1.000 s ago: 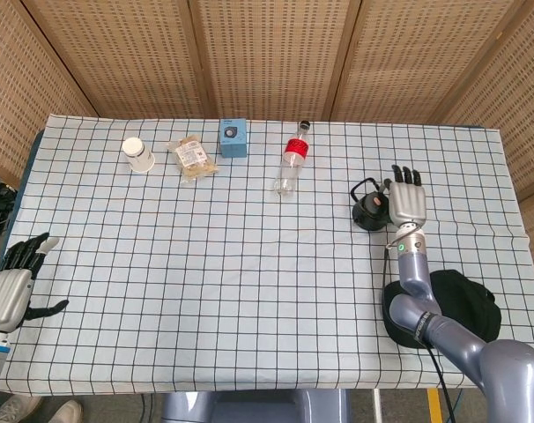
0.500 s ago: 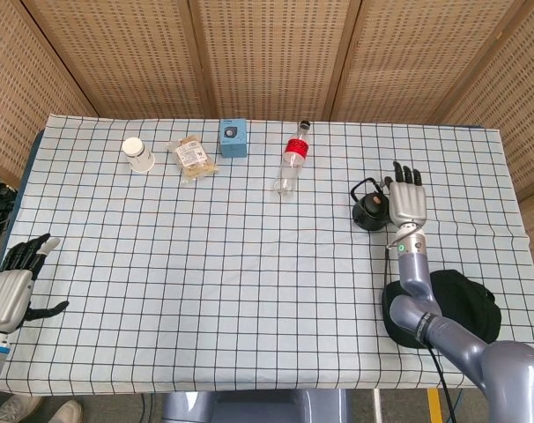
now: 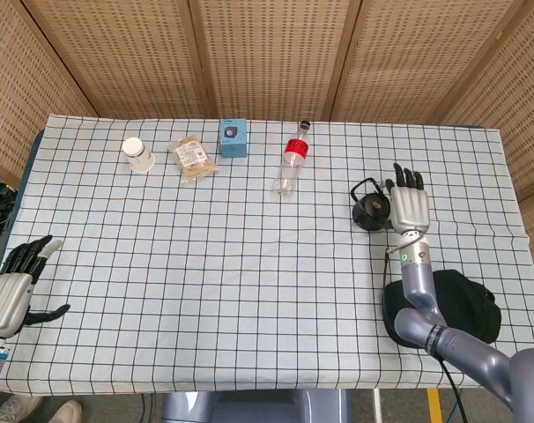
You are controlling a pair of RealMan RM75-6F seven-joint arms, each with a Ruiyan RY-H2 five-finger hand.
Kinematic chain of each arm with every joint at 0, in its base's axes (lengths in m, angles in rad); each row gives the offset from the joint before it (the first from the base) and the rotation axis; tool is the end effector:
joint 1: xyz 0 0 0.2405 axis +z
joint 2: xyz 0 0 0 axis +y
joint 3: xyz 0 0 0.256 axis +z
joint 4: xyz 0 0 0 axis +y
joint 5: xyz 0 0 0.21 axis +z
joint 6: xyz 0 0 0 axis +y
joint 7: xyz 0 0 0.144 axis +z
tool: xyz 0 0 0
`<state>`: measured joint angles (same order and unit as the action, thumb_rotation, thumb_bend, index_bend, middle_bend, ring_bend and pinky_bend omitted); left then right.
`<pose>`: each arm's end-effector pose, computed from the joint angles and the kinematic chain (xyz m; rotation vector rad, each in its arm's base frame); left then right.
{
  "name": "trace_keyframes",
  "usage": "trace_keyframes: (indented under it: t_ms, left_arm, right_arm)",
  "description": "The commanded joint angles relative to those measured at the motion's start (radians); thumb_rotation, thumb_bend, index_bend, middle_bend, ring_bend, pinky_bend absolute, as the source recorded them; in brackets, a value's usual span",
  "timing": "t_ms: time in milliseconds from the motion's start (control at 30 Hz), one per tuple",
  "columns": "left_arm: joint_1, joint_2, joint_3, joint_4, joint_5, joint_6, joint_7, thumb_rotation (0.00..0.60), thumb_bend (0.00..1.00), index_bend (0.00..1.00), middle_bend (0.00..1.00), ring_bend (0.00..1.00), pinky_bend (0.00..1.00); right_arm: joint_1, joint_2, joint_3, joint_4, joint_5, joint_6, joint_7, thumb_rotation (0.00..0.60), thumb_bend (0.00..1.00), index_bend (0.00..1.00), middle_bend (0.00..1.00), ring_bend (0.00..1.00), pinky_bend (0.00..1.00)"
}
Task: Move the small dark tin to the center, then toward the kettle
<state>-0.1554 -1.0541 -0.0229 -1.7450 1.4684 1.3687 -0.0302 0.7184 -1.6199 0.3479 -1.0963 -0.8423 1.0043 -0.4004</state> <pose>-0.2884 0.1927 0.1496 -1.4552 -1.0571 -0.9253 -0.2337 -0.4165 0.0436 1.3505 -0.9551 0.7615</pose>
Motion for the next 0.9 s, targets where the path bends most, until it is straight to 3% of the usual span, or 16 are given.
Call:
trace_keyframes:
  t_ms: [33,200,367,700,900]
  left_arm:
    - [0.006,0.008,0.005,-0.004,0.012,0.010,-0.012,0.600,0.13,0.00,0.00,0.00,0.00]
    - [0.013,0.019,0.010,-0.008,0.029,0.024,-0.028,0.600,0.13,0.00,0.00,0.00,0.00]
    - [0.018,0.026,0.012,-0.008,0.036,0.034,-0.032,0.600,0.13,0.00,0.00,0.00,0.00]
    - [0.028,0.001,0.009,0.005,0.029,0.054,0.020,0.600,0.13,0.00,0.00,0.00,0.00]
    - [0.048,-0.029,0.014,0.037,0.038,0.087,0.039,0.600,0.11,0.00,0.00,0.00,0.00]
  right_arm:
    - [-0.034,0.043,-0.014,-0.090,0.005,0.053,-0.048,0.600,0.38,0.32,0.05,0.00,0.00]
    - [-0.058,0.068,-0.032,-0.178,0.014,0.091,-0.087,0.600,0.44,0.32,0.05,0.00,0.00]
    - [-0.078,0.078,-0.056,-0.237,-0.009,0.121,-0.095,0.600,0.43,0.32,0.04,0.00,0.00]
    - [-0.249,0.212,-0.222,-0.462,-0.338,0.348,0.037,0.600,0.28,0.22,0.00,0.00,0.00]
    - [-0.378,0.305,-0.340,-0.502,-0.513,0.473,0.145,0.600,0.17,0.08,0.00,0.00,0.00]
